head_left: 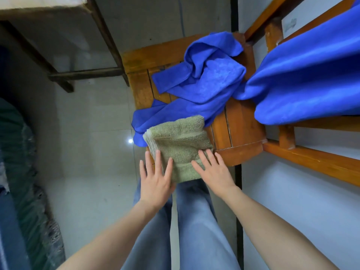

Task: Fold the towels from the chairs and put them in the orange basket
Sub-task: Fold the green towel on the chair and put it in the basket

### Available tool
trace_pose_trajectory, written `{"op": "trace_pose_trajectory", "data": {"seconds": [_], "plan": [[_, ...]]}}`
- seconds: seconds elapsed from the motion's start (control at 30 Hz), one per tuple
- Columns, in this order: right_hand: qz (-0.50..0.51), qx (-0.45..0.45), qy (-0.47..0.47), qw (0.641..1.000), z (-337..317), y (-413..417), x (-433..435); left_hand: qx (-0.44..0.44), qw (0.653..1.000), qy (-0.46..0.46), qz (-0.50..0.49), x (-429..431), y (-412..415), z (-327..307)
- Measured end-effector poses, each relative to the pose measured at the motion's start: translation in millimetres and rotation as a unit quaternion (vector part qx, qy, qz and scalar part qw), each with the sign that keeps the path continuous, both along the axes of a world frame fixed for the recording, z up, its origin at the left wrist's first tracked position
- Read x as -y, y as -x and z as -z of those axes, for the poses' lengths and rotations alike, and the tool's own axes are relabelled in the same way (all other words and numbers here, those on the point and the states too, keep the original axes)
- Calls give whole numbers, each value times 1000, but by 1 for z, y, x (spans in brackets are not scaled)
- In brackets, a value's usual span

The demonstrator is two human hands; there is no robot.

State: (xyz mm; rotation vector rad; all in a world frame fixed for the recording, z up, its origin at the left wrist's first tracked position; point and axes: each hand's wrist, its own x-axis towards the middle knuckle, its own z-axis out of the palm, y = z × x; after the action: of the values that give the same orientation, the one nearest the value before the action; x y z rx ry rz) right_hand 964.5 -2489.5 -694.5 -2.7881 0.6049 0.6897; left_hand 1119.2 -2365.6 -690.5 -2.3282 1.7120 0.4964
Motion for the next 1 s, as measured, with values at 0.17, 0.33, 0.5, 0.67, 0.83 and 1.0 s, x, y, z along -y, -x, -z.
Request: {"op": "trace_pose_trajectory", "data": {"seconds": [0.17,0.33,0.5,0.67,0.83,1.0], "plan": [[0,129,21,991,5,3,5,-16,999,11,30,-23,21,8],[15,237,10,971,1,0,7,-25,999,19,-7,-2,22,16],[18,258,22,966,-12,2,15,-49,996,71,-40,24,13,5],[-1,266,46,963,-52,-3,24,-58,993,100,24,33,-8,-37],[-3,273,65,960,-127,-31,50,-24,990,127,51,50,-34,-109],[-57,307,124,942,-214,-63,99,25,981,176,81,89,-64,-199]]}}
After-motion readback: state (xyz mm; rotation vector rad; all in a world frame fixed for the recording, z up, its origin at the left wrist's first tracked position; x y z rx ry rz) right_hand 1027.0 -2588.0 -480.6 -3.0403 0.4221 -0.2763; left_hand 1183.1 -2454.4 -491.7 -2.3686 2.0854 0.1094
